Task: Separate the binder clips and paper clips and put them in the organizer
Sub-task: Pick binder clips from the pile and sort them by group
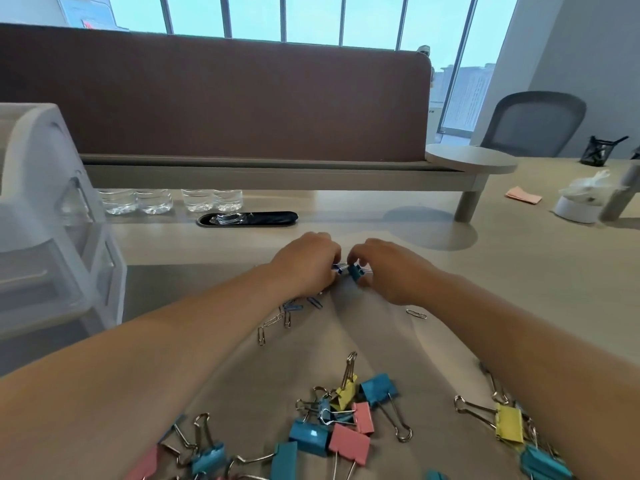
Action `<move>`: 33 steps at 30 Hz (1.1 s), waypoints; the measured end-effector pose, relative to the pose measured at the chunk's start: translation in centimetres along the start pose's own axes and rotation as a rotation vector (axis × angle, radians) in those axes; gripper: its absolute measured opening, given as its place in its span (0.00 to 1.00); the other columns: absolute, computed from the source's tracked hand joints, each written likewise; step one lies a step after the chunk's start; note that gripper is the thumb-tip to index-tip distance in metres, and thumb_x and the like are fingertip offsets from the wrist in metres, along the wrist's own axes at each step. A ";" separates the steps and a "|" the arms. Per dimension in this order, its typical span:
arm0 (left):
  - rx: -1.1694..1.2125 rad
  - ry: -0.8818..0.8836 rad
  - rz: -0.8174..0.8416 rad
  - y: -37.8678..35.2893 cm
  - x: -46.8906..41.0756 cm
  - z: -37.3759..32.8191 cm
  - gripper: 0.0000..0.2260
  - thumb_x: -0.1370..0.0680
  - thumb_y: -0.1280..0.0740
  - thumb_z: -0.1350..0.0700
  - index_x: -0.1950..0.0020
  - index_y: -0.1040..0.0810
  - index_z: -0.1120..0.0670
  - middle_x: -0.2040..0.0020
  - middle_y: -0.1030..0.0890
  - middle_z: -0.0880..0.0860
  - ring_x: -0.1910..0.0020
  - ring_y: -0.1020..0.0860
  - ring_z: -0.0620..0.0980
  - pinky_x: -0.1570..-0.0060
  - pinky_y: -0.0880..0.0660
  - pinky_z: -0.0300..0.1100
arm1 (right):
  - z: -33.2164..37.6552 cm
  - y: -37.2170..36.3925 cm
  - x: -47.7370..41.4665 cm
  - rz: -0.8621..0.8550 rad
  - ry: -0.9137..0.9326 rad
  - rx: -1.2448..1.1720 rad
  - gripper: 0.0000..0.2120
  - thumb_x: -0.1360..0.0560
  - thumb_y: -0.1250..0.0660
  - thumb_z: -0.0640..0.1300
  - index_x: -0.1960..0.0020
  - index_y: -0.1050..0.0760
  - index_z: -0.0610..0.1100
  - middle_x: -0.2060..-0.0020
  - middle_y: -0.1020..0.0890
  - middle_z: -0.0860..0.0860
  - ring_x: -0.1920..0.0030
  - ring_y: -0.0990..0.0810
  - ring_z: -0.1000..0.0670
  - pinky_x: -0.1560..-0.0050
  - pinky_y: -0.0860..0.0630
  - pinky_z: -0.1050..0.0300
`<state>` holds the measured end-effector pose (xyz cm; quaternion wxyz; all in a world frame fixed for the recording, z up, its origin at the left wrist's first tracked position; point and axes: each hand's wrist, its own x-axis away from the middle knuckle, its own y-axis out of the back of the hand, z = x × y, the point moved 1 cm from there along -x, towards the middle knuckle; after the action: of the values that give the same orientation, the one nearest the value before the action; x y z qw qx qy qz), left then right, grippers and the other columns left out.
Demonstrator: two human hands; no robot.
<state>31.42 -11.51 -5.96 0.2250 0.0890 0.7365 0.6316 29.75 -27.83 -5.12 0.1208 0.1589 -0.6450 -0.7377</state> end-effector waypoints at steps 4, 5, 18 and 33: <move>0.022 0.002 0.001 0.0 0.2 -0.2 0.12 0.24 0.33 0.56 0.41 0.20 0.54 0.45 0.23 0.54 0.45 0.26 0.54 0.50 0.26 0.45 | -0.1 1.0 0.5 -0.092 -0.095 -0.205 0.11 0.22 0.32 0.47 0.41 0.25 0.47 0.45 0.20 0.50 0.48 0.23 0.48 0.45 0.25 0.52; 0.025 0.000 0.005 0.1 0.2 -0.3 0.12 0.24 0.33 0.57 0.41 0.20 0.54 0.45 0.23 0.54 0.46 0.25 0.53 0.50 0.26 0.45 | -0.1 1.4 0.7 -0.120 -0.121 -0.242 0.11 0.22 0.33 0.48 0.42 0.25 0.46 0.47 0.20 0.50 0.50 0.23 0.48 0.48 0.25 0.53; 0.057 0.015 0.088 0.1 1.2 -1.6 0.12 0.24 0.34 0.59 0.41 0.23 0.56 0.43 0.24 0.55 0.47 0.25 0.54 0.47 0.26 0.47 | 0.0 1.4 2.4 -0.123 -0.274 -0.418 0.15 0.20 0.39 0.49 0.53 0.19 0.40 0.60 0.16 0.47 0.63 0.20 0.48 0.54 0.23 0.52; 0.125 0.211 0.045 4.4 3.6 2.6 0.13 0.21 0.36 0.56 0.39 0.23 0.60 0.42 0.23 0.58 0.44 0.24 0.56 0.46 0.28 0.47 | 3.5 -0.2 -1.9 0.044 -0.083 -0.177 0.23 0.22 0.34 0.44 0.28 0.31 0.50 0.34 0.28 0.50 0.37 0.26 0.46 0.37 0.28 0.53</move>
<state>28.71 -6.93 -2.76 0.1260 0.0524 0.7918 0.5954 30.19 -23.91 -4.78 0.1238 0.1028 -0.5852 -0.7948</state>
